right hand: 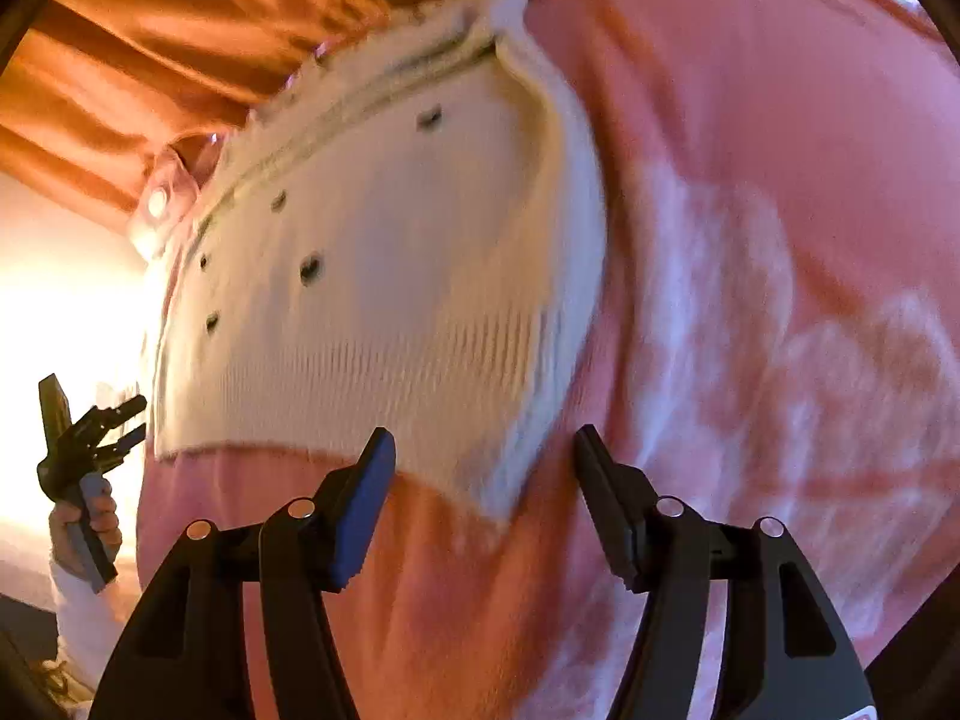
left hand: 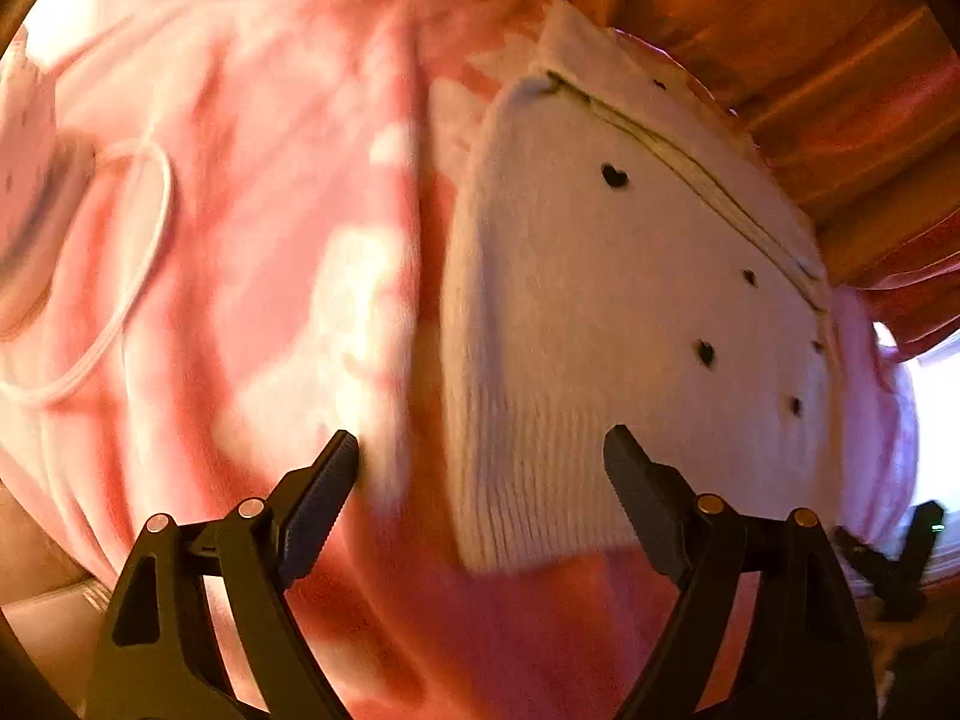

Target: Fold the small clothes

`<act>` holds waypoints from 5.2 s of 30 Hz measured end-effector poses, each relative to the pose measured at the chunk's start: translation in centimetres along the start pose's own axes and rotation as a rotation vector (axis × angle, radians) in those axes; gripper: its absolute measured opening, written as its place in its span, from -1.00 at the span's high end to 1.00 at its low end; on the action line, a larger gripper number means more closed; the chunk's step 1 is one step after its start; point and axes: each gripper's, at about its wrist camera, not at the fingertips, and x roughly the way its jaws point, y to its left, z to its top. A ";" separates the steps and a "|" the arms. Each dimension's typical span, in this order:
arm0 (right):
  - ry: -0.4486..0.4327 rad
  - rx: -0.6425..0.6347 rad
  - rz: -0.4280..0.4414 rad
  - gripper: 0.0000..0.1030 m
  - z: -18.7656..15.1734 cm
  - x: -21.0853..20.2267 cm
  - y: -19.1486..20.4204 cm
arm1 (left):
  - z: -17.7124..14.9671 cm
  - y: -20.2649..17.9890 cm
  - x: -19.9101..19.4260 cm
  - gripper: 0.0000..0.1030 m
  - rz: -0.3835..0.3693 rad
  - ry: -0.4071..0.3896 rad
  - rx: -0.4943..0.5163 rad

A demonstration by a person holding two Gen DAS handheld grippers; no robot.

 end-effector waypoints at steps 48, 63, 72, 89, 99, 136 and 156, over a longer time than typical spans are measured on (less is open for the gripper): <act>-0.280 0.085 0.205 0.89 -4.8 -9.0 -0.3 | -5.3 -3.6 -7.0 1.00 -0.219 -0.056 0.068; -0.153 0.092 0.048 -0.04 -1.0 -3.0 -0.6 | -1.2 -2.7 0.8 -0.07 0.056 -0.045 0.001; -0.172 0.029 0.055 -0.01 1.4 -1.5 1.8 | -1.4 -2.2 -0.3 0.55 -0.080 -0.034 0.003; -0.268 0.121 0.253 0.85 1.7 -3.7 1.0 | -0.5 -2.8 -0.1 0.87 -0.187 0.003 -0.057; -0.380 0.125 0.261 0.87 -4.1 -10.4 -1.6 | -4.2 -3.5 -9.3 0.89 -0.282 -0.082 0.038; -0.623 0.261 0.156 0.36 16.7 1.3 -4.0 | 15.6 -6.2 7.3 0.63 -0.101 -0.214 0.010; -0.685 0.019 0.116 0.86 15.9 -1.6 -0.2 | 15.4 -7.1 2.1 0.81 -0.065 -0.382 0.112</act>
